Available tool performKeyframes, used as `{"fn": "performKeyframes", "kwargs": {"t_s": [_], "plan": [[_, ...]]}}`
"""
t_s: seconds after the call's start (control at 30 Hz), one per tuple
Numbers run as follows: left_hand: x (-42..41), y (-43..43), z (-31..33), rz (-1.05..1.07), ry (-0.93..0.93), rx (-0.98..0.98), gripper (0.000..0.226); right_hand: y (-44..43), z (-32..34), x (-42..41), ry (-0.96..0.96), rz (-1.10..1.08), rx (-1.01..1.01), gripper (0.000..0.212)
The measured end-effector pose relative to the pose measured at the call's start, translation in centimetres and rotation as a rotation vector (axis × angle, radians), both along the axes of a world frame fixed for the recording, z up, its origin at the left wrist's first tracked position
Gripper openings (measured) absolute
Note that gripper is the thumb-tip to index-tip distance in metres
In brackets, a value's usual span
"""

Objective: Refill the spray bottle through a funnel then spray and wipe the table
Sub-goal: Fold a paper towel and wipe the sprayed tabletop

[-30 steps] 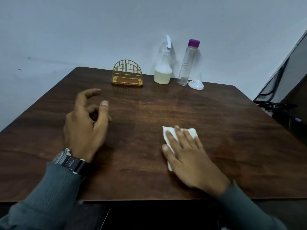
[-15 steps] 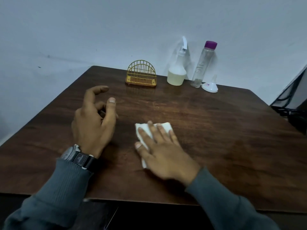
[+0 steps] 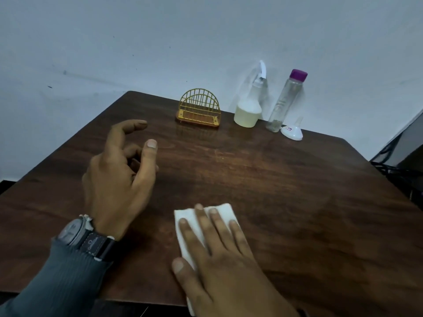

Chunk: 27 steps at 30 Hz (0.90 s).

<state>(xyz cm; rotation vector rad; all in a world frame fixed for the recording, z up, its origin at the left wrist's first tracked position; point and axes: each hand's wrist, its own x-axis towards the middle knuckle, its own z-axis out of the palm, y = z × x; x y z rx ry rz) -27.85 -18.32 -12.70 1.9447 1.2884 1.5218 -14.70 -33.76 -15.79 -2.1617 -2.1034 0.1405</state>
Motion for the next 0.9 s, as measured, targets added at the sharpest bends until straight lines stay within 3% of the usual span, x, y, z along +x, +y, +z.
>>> {"fn": "performKeyframes", "kwargs": {"t_s": [0.1,0.33,0.5,0.7,0.9], "plan": [[0.7,0.5,0.2,-0.026,-0.022,-0.042,0.033,4.8,0.5,0.3,0.133,0.07,-0.114,0.065],[4.2,3.2,2.0,-0.059,0.107,-0.036,0.032,17.7,0.2,5.9,0.059,0.004,-0.174,0.069],[4.7,4.0,0.8,-0.062,0.191,-0.065,0.034,21.5,0.7,13.0,0.05,-0.161,-0.182,0.067],[4.3,3.8,0.2,-0.075,0.201,-0.068,0.035,19.1,0.6,24.5,-0.009,-0.418,-0.191,0.068],[4.6,2.6,0.3,-0.094,0.203,-0.051,0.033,9.8,0.3,31.2,-0.009,-0.607,-0.176,0.063]]}}
